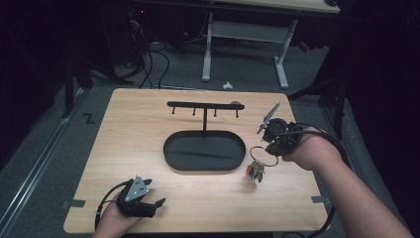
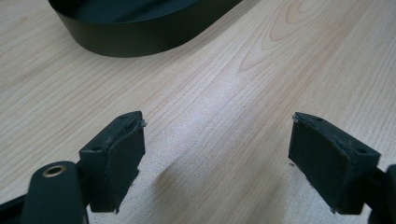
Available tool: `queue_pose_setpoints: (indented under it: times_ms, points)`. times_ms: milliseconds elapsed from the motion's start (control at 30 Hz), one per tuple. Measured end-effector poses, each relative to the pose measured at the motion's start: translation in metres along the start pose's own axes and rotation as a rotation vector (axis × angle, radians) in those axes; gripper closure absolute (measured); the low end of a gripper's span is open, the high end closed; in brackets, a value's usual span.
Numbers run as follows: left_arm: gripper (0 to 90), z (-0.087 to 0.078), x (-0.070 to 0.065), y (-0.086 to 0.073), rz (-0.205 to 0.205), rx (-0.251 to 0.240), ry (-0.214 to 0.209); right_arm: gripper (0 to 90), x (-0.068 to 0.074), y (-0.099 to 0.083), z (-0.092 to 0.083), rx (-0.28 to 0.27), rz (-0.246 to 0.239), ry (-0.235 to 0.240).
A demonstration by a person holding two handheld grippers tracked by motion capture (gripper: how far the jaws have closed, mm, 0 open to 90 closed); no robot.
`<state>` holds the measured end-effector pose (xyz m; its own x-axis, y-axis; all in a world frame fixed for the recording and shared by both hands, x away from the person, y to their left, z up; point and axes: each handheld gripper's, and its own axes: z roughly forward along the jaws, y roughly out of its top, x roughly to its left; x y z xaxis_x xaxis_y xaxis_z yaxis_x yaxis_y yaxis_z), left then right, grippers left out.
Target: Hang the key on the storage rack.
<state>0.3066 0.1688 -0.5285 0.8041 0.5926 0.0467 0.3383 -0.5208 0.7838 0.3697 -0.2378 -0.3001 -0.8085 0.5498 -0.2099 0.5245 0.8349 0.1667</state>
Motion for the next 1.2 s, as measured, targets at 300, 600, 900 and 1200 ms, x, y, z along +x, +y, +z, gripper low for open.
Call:
queue_pose_setpoints:
  times_ms: [300, 600, 900, 1200]
  points:
    - [19.1, -0.001, 0.001, 0.000, 0.000, -0.003, 0.003, 87.9, -0.008, 0.014, 0.002, -0.015, 0.010, 0.024]
    - [19.1, -0.001, 0.002, 0.000, -0.001, -0.001, 0.002, 87.9, -0.020, 0.031, 0.002, -0.022, 0.025, 0.027]
    - [19.1, -0.002, 0.002, 0.000, 0.000, 0.000, 0.001, 87.9, -0.024, 0.045, -0.001, -0.025, 0.017, 0.013]
    - [19.1, -0.002, 0.002, 0.000, -0.004, -0.002, 0.000, 87.9, -0.029, 0.063, -0.008, -0.038, 0.011, -0.010]
